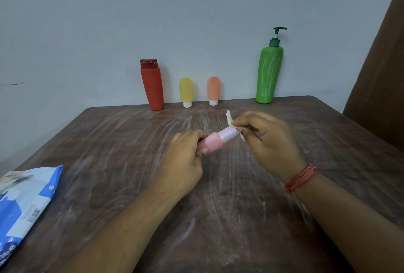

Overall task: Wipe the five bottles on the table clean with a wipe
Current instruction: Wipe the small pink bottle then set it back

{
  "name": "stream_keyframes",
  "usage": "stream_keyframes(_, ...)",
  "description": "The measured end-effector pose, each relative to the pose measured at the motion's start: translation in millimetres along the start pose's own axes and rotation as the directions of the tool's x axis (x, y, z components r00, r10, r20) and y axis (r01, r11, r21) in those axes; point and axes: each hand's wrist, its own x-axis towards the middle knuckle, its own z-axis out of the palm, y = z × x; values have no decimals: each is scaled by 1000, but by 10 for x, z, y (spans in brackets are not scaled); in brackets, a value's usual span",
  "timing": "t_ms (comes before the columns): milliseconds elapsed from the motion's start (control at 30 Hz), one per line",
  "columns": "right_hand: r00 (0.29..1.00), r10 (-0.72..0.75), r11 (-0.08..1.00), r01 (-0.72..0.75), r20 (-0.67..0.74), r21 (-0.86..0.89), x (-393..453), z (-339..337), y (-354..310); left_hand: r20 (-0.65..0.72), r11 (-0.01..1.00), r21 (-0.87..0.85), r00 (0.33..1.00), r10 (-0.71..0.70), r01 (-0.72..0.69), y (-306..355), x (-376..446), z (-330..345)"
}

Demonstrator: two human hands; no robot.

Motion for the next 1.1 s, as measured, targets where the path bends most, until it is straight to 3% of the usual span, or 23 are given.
stream_keyframes(67,999,-23,999,23,22,34,3,-42,-10,-16,995,-70,998,-66,65,-1,6,-4)
stream_keyframes(167,999,11,994,-7,-44,106,-11,-23,-52,13,884,-402,967,-256,239,30,-1,1)
stream_keyframes(267,992,94,986,-82,-83,145,-28,53,-99,187,616,-694,920,-345,372,109,-44,61)
stream_keyframes(400,997,77,995,-76,-14,63,-43,110,-140,360,183,-890,889,-283,418,211,-92,100)
stream_keyframes(433,998,69,997,-69,-5,39,-42,111,-143,381,97,-904,886,-265,417,223,-90,96)
stream_keyframes(500,998,55,998,-55,13,-7,-39,114,-154,391,16,-913,886,-249,407,225,-83,88)
stream_keyframes(600,996,-3,1000,5,93,-24,-51,128,-203,369,-12,-925,890,-269,380,202,-70,77)
stream_keyframes(733,937,-174,976,205,304,-72,-81,155,-251,366,-5,-924,881,-301,382,169,-60,52)
stream_keyframes(900,995,-32,989,45,93,-140,-29,141,-243,363,23,-922,883,-298,386,215,-77,109)
stream_keyframes(967,973,-124,984,146,193,-105,-66,157,-282,332,16,-933,878,-345,359,215,-71,119)
stream_keyframes(1100,852,-309,935,354,422,-30,-125,256,-379,266,25,-949,838,-477,315,134,3,58)
